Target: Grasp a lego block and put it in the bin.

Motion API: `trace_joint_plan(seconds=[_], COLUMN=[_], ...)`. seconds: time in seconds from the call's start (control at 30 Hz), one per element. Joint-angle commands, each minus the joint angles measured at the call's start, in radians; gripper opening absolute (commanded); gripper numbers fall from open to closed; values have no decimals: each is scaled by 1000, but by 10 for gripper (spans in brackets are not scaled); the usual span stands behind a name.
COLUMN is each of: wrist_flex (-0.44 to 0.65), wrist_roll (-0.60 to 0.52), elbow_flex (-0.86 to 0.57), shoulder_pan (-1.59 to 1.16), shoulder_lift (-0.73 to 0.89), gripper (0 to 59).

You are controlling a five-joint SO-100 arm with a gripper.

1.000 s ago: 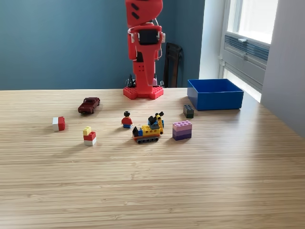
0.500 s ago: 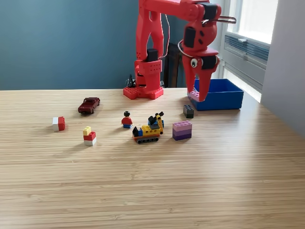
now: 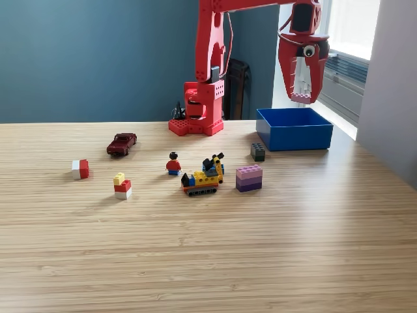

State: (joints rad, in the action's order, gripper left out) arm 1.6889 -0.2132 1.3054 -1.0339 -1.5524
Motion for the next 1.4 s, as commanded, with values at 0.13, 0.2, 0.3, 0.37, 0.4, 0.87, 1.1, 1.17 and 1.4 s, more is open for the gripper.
trace_joint_plan(seconds=[0.13,0.2,0.3,0.37,0.4,0.87,1.1,1.17,1.4], wrist_flex=[17,17,17,15,15,15,15,15,14], wrist_roll=[23,28,35,41,48,101,130,132,133], elbow_flex=[-38,-32,-20,-6,2,118,120,120,112], shoulder_pan=[-71,-72,-74,-77,-80,-120,-118,-118,-117], shoulder_lift=[-23,-23,-23,-23,-23,-23,-23,-23,-23], gripper=[1,1,1,1,1,3,228,251,256])
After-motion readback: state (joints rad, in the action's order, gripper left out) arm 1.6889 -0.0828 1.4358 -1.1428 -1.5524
